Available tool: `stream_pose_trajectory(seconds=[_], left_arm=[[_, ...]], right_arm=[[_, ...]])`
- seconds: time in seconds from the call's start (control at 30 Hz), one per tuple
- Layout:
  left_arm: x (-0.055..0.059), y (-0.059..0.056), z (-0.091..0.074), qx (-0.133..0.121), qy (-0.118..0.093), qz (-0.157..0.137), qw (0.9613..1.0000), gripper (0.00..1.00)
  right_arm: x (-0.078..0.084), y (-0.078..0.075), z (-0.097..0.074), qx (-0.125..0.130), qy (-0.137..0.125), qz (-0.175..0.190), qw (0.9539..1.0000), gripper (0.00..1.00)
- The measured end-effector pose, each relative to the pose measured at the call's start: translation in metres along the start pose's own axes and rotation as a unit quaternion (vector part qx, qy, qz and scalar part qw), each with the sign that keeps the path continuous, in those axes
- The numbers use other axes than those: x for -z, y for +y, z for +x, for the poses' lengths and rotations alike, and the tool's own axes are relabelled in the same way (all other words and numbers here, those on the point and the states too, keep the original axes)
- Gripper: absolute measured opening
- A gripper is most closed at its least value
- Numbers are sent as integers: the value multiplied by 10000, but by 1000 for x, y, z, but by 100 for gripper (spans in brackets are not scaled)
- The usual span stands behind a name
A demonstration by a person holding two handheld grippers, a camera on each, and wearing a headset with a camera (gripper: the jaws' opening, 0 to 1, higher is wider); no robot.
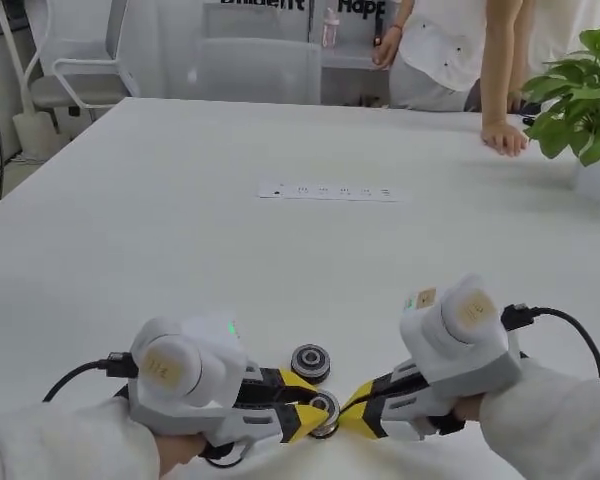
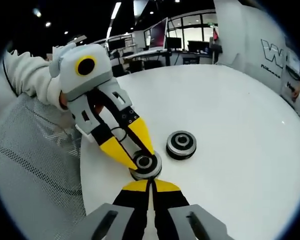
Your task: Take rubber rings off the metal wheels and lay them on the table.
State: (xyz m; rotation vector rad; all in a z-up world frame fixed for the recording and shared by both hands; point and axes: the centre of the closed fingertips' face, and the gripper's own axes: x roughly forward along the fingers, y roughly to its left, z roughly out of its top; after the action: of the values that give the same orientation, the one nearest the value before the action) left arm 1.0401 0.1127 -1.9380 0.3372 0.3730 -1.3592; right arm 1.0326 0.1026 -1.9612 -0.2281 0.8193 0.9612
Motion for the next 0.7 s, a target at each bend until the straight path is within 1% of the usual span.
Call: stream_pose_trajectory(seconds=[0.03,0.07,0.13,0.2,0.33,0.37,0.43,0.47,0.5,0.53,0.57,0.6,0.63,0.67,0.7], left_arm=[[0,0,0,0,3,3,10000,8],[0,0,0,0,3,2,10000,8],[0,0,0,0,5,2,10000,7],[0,0,0,1,5,-1,10000,7],[0,0,-1,-9,5,-7,10000,7],[0,0,-1,-10,5,-9,10000,7],[0,0,-1,-11,7,-8,10000,7],[0,0,-1,-13,8,-7,10000,7],[0,1,-1,-14,8,-6,10000,7],[1,1,-1,-8,10,-5,10000,7],[1,1,-1,-8,9,-4,10000,7],[1,1,-1,-7,10,-2,10000,7],[1,1,-1,-7,10,-1,10000,7],[1,1,-1,-6,9,0,10000,7],[1,1,-1,-5,11,4,10000,7]], right_arm=[[0,-1,0,-19,33,320,9995,0],[0,-2,-1,-37,44,473,9989,0],[0,-2,-2,-102,18,736,9972,0],[0,-4,-2,-65,27,935,9956,0],[1,-7,-1,17,96,1507,9885,0],[1,-7,-1,-12,79,1530,9882,0],[0,-9,-1,-26,24,1761,9844,0],[-1,-9,-1,-26,-35,2061,9785,0],[-1,-9,-2,-67,-63,2162,9763,0],[-2,-11,-3,-73,-131,2073,9782,0],[-5,-10,-5,-149,-218,2245,9741,0],[-7,-10,-6,-173,-266,2358,9713,0],[-11,-9,-7,-262,-406,2420,9691,0],[-11,-9,-8,-285,-436,2424,9688,0],[-10,-8,-8,-265,-394,2384,9700,0]])
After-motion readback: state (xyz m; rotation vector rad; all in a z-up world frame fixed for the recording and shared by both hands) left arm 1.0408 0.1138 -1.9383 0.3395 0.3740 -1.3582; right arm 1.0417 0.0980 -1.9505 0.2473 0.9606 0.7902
